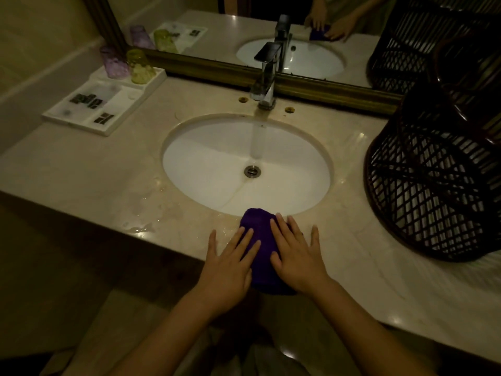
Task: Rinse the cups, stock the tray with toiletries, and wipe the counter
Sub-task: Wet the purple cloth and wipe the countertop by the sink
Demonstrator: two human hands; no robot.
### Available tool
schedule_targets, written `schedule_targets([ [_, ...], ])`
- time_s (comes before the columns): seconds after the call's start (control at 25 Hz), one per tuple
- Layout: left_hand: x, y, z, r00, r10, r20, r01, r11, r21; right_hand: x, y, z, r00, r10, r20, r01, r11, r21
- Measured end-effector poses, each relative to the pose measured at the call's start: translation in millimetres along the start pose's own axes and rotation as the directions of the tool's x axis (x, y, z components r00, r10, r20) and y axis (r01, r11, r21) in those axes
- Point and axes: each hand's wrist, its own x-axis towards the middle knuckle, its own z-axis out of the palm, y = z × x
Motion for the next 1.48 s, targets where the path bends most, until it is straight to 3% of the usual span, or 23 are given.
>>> schedule_targets([
  [0.08, 1, 6, -11, 0.994, -0.065, -0.084, 0.059, 0.996, -0.070, 6, 3, -6, 0.998, -0.058, -0.014, 0.058, 0.995, 0.076],
  [0.12, 2, 13, -16, 0.976, -0.094, -0.197, 0.074, 0.992, -0.104, 4, 9, -7, 0.996, -0.031, -0.084, 0.042, 0.990, 0.133],
  [0.2, 13, 32, -24, 0.934, -0.113, -0.338, 0.056, 0.983, -0.175, -10, 25, -5, 0.952, 0.156, -0.262, -0.100, 0.972, 0.214],
  [0.24, 21, 41, -24, 0.930, -0.108, -0.350, 0.046, 0.983, -0.180, -18, 32, -2, 0.927, 0.242, -0.287, -0.188, 0.961, 0.203],
  [0.4, 51, 60, 3, 0.984, -0.114, -0.135, 0.090, 0.981, -0.173, -24, 37, 16, 0.932, 0.323, -0.163, -0.318, 0.946, 0.059],
  [0.64, 54, 35, 21, 0.976, -0.126, -0.177, 0.092, 0.977, -0.193, -22, 35, 21, 0.925, 0.329, -0.189, -0.333, 0.943, 0.014],
  [0.88, 44, -44, 21, 0.952, -0.261, -0.157, 0.229, 0.953, -0.199, -23, 30, 15, 0.919, 0.365, -0.151, -0.360, 0.931, 0.058],
  [1.2, 42, -107, 25, 0.942, -0.283, -0.181, 0.255, 0.953, -0.165, 46, -78, 19, 0.950, 0.264, -0.165, -0.245, 0.961, 0.127],
  [1.48, 39, -173, 22, 0.941, -0.302, -0.151, 0.272, 0.943, -0.193, 52, -89, 34, 0.953, 0.266, -0.143, -0.260, 0.964, 0.055],
])
